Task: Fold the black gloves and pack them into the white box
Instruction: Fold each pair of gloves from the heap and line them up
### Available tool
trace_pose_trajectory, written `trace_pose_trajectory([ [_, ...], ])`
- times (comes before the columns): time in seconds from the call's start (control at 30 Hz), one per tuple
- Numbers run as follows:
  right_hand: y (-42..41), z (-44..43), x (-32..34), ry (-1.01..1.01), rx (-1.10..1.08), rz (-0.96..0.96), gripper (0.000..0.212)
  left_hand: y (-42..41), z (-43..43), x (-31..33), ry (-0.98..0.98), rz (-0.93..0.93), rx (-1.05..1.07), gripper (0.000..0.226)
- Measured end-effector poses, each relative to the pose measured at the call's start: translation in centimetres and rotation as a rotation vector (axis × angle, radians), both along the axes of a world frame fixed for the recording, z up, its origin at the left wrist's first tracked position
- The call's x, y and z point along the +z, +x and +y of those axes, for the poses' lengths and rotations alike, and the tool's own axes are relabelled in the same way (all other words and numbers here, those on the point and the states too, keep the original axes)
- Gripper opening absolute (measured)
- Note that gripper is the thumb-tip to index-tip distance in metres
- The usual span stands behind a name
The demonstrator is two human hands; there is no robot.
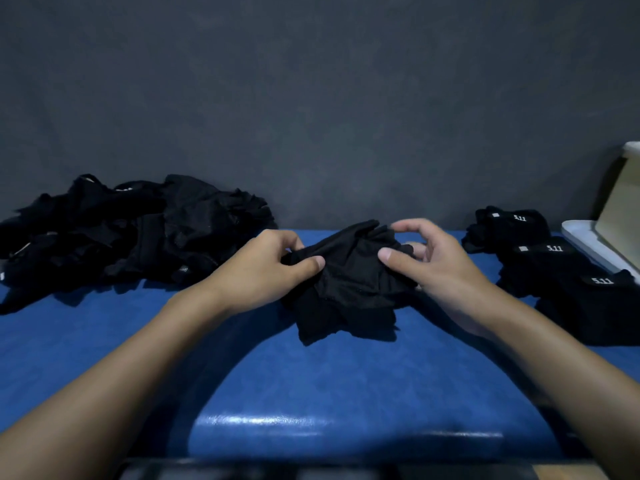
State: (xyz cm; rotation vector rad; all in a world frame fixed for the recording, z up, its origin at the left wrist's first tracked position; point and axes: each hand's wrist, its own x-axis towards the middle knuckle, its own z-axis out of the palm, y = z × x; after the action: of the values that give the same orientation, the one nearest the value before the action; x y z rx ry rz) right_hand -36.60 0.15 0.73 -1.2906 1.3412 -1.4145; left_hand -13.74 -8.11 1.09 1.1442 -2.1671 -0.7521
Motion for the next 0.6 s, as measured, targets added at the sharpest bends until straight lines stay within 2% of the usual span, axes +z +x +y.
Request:
trace_pose_trajectory([
  [0.17,-0.4,-0.4,-0.9,0.069,-0.112,0.222,0.045,0.3,0.4,-0.4,-0.09,-0.362,0.113,0.042],
  [0.33,-0.4,0.1,-0.9,0.041,-0.107,0.365,0.032,0.5,0.8,-0.5,-0.115,-0.317,-0.08,0.053],
  [0.43,-0.2,0.6,-0.7,0.112,-0.038,0.468,0.032,0.4,0.7,-0.8,-0.133,-0.409,-0.138,0.052],
  [0.6,-0.4,1.0,-1.0,0.154,0.112,0.425,0.033,-0.2,1.4,-0.4,-0.116,-0.517,-0.125,0.058],
])
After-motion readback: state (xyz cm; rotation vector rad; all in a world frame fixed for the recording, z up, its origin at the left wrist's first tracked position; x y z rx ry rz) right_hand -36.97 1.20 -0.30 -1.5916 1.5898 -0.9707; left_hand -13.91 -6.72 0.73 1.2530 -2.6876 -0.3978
